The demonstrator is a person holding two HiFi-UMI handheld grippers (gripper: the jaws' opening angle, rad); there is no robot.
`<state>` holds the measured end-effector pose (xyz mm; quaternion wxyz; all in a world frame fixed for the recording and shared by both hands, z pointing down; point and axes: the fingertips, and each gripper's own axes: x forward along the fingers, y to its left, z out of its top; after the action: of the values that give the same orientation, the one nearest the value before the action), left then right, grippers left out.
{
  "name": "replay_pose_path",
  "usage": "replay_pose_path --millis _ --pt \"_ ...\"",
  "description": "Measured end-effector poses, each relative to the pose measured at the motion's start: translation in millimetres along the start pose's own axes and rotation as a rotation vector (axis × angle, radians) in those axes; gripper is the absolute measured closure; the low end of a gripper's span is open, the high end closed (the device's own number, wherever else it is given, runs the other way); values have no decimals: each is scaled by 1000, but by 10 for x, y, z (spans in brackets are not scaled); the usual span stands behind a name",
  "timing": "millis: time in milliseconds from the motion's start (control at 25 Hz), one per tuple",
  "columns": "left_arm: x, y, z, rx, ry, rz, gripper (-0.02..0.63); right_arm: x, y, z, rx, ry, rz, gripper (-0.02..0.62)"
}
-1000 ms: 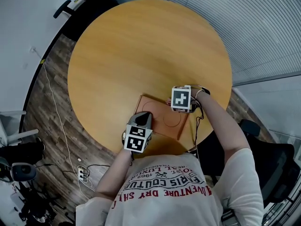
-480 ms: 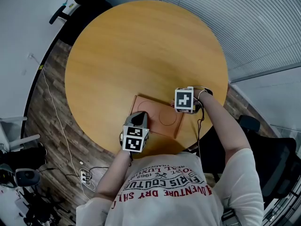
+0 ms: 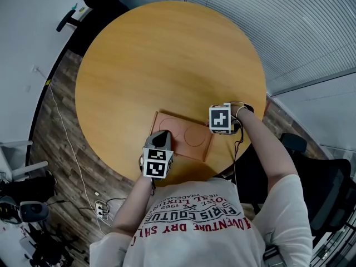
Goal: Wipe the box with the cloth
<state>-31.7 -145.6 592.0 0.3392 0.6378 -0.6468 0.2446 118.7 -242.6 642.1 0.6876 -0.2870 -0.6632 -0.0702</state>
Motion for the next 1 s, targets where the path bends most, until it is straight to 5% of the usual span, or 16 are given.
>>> replay_pose_path --millis 360,1000 --pt "-24 6 1 8 -6 3 597 -79 99 -150 85 -28 -66 565" --pt "-58 -104 -63 121 17 -105 597 -234 290 -156 711 -510 -461 565"
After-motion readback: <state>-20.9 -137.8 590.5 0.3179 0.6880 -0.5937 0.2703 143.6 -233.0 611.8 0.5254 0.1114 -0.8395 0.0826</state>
